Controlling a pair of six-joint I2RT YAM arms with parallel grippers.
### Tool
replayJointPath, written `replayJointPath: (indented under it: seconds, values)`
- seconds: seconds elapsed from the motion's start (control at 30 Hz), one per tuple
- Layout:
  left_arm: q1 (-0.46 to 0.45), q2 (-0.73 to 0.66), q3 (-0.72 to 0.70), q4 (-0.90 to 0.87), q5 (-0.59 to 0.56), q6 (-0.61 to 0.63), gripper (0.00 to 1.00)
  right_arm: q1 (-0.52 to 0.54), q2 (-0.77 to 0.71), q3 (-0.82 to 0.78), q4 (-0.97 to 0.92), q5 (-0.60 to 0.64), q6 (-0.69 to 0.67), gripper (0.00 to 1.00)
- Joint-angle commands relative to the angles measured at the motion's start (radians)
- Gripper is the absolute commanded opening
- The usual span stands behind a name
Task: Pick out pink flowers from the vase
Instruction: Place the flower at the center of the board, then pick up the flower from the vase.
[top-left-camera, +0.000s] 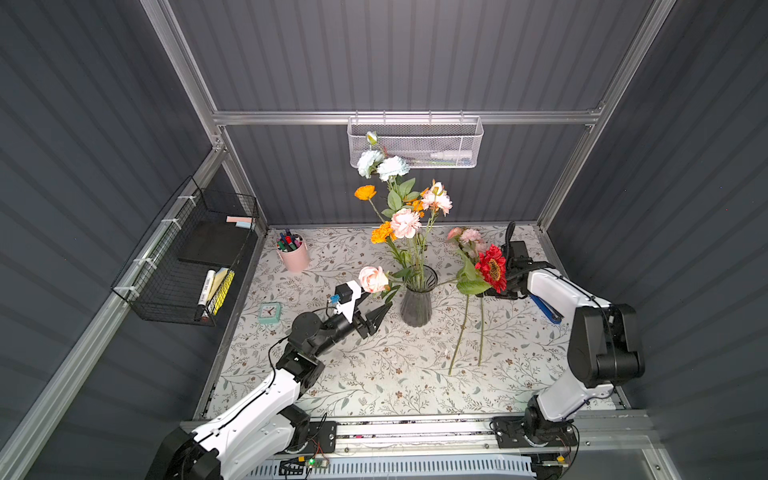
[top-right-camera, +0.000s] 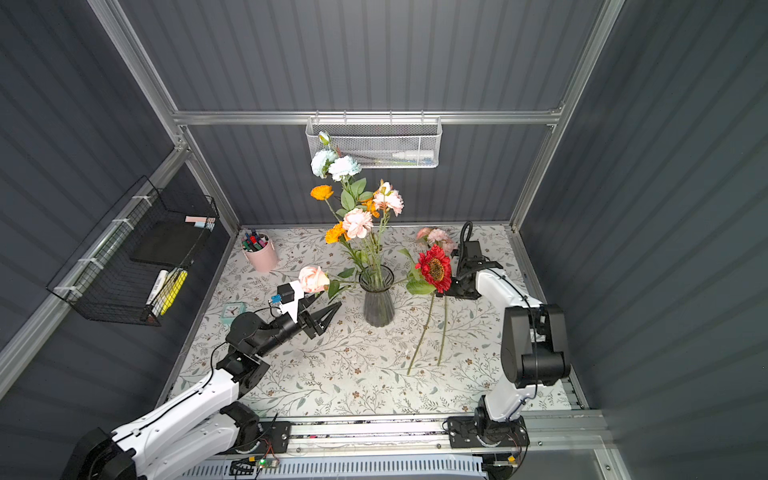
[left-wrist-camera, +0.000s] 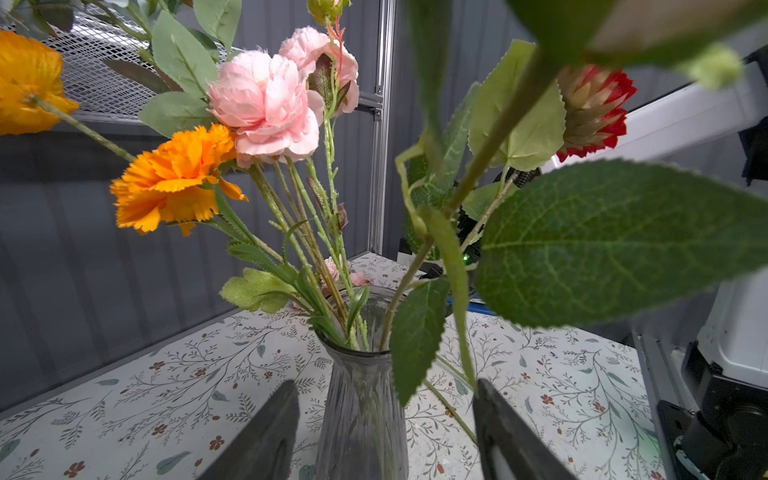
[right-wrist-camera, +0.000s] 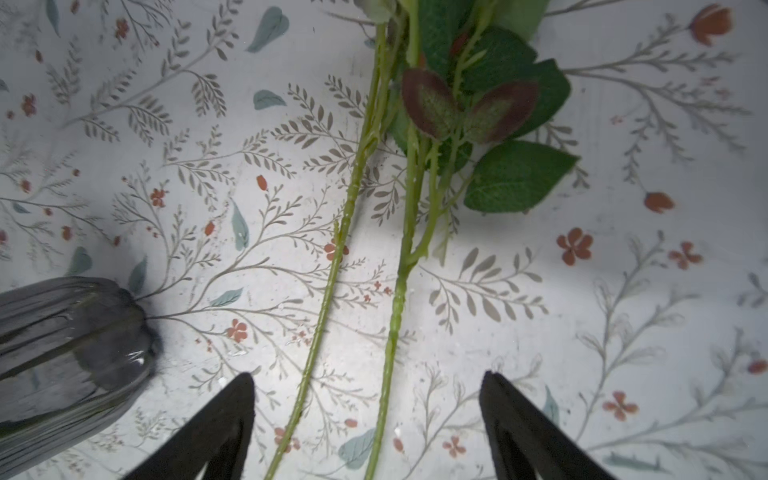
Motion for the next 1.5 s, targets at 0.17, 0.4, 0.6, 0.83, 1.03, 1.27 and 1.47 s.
replayJointPath:
  seconds: [0.17, 0.4, 0.6, 0.83, 1.03, 1.27, 1.47]
  values:
    - [-0.006, 0.079, -0.034, 0.229, 0.072, -0.065, 0.62, 0.010, -0.320, -0.187, 0.050, -0.085, -0.003, 0.99]
    - [-0.006, 0.175, -0.027, 0.364, 0.097, -0.097, 0.55, 0.070, -0.652, -0.388, 0.163, -0.158, 0.029, 0.99]
    - [-0.007, 0.230, -0.065, 0.489, 0.084, -0.129, 0.55, 0.117, -0.933, -0.586, 0.336, -0.203, 0.093, 0.99]
    - [-0.007, 0.367, -0.110, 0.745, 0.091, -0.167, 0.54, 0.191, -1.084, -0.627, 0.339, -0.185, 0.098, 0.99]
    - [-0.007, 0.514, -0.068, 0.910, 0.123, -0.194, 0.53, 0.262, -1.131, -0.635, 0.358, -0.175, 0.101, 0.99]
    - [-0.020, 0.654, 0.024, 0.982, 0.150, -0.209, 0.50, 0.310, -1.164, -0.661, 0.366, -0.105, 0.112, 0.99]
    - [-0.026, 0.700, 0.072, 0.982, 0.131, -0.201, 0.49, 0.313, -1.163, -0.657, 0.366, -0.125, 0.102, 0.99]
